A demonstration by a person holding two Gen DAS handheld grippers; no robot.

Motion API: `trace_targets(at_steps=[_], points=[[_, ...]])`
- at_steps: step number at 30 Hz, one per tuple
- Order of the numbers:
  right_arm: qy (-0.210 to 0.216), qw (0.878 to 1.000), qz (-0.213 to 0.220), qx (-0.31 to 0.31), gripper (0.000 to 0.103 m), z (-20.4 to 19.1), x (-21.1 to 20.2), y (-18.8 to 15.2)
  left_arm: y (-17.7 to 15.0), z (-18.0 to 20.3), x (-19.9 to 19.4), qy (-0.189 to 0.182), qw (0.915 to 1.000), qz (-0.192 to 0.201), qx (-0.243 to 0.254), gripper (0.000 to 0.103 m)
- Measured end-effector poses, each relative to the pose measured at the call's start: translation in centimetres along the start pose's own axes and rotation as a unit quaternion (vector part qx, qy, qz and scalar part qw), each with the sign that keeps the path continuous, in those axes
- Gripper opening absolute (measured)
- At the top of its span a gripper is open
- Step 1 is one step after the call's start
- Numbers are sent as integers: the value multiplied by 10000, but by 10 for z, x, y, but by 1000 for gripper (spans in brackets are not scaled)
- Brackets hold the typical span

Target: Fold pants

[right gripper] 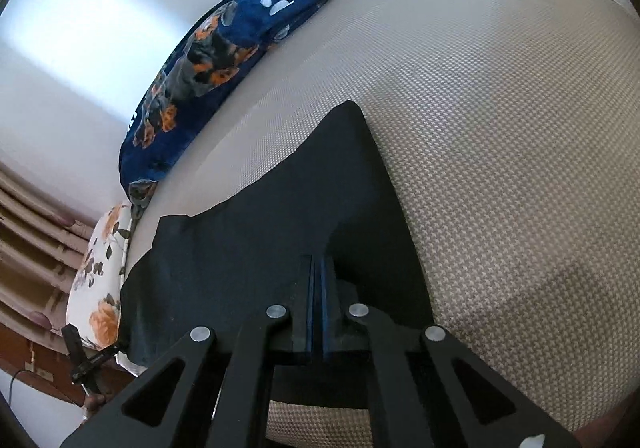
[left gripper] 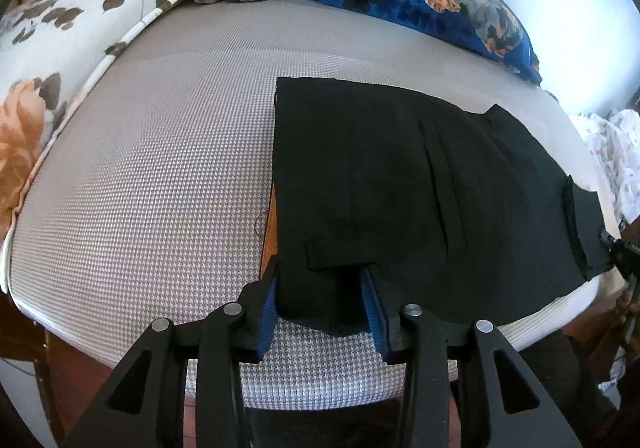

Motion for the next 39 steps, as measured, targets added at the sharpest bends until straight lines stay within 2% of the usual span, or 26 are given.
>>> trace_targets(at_steps=[5, 7, 9, 10, 13, 15, 21, 39], points=[[-57, 10000, 57, -34, 2, -2, 2, -2, -1, 4, 0, 182, 9997, 25, 189, 42], [-84, 9999, 77, -40, 2, -2, 0, -3, -1, 6, 0, 338, 9990, 47, 272, 49], [-94, 9999, 93, -42, 2, -3, 0, -4, -2, 4, 3, 774, 9965, 18, 310, 80], [-94, 9999, 100, -41, 2, -3, 0, -4, -3, 1, 4, 822, 9962, 25, 275, 81], [-91, 9999, 104, -20, 2, -2, 0, -4, -3, -11, 4, 536, 9985, -39, -24, 81], [-89, 9999, 111, -17, 2, -2, 0, -5, -2, -14, 5, 496, 9987, -57, -114, 83], [-75, 9999, 115, -13, 2, -1, -1, -4, -2, -5, 3, 733, 9972, 13, 143, 85], [-61, 9999, 159, -7, 2, -1, -1, -4, -2, -1, 4, 1015, 9939, 104, 411, 90]])
Point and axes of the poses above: each gripper's, at about its wrist camera, not at the fingertips, and x roughly the way its jaws point, z to its right, y to its top, the point moved 1 cm from there along x, roughly the way its jaws point, and after that the axes turned 3 degrees about -y, right-handed, at the moved point
